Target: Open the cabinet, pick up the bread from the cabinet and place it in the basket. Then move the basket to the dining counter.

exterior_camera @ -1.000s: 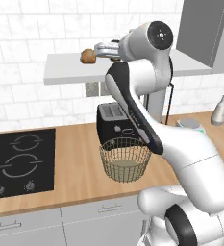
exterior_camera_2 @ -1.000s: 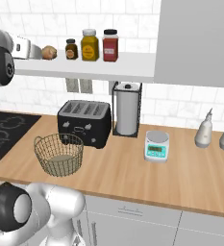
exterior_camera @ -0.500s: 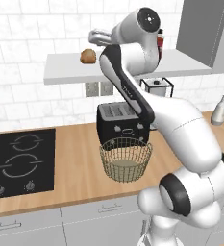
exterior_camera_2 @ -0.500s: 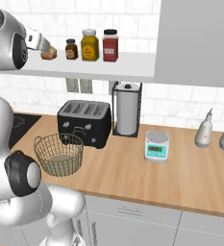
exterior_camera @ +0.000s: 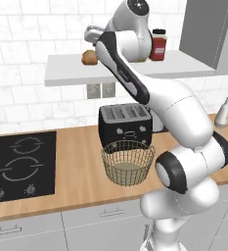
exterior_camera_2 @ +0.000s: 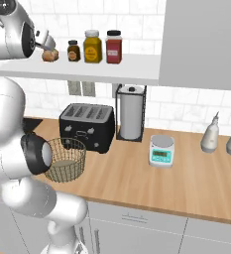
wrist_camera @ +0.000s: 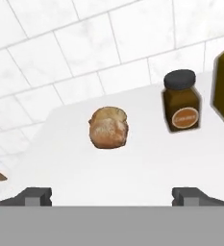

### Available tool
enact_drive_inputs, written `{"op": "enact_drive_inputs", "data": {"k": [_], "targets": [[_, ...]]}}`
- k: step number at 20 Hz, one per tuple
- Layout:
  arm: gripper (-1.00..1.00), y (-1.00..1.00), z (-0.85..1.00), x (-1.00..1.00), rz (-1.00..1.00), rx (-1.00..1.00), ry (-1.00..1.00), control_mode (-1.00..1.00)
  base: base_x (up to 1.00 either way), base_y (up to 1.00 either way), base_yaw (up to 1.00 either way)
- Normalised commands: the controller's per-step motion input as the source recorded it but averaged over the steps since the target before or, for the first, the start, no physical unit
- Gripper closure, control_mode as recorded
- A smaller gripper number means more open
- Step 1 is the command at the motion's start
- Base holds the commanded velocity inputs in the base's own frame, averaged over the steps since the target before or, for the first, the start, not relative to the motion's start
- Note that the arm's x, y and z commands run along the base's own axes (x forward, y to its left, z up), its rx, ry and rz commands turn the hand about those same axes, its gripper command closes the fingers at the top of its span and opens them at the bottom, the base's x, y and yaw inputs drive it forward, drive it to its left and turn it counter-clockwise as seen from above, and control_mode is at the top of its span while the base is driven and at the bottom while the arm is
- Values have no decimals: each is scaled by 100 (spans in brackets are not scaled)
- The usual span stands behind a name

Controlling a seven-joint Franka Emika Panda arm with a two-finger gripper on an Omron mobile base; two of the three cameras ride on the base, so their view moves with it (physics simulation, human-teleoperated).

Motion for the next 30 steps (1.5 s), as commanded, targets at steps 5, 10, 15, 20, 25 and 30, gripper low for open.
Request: {"op": "enact_drive_inputs", "data": {"k": [5, 10, 15, 20, 25, 30], "targets": [[-100, 33, -25, 26, 0, -3, 4, -100, 0, 0, 0], [-100, -2, -26, 14, 0, -7, 0, -100, 0, 0, 0], [-100, -2, -27, 6, 0, -8, 0, -100, 0, 0, 0], [-100, -4, -19, 59, 0, -1, 0, -100, 0, 0, 0], [-100, 0, 1, 81, 2, 0, 0, -100, 0, 0, 0], [-100, 1, 2, 45, 2, 0, 0, -100, 0, 0, 0]]}}
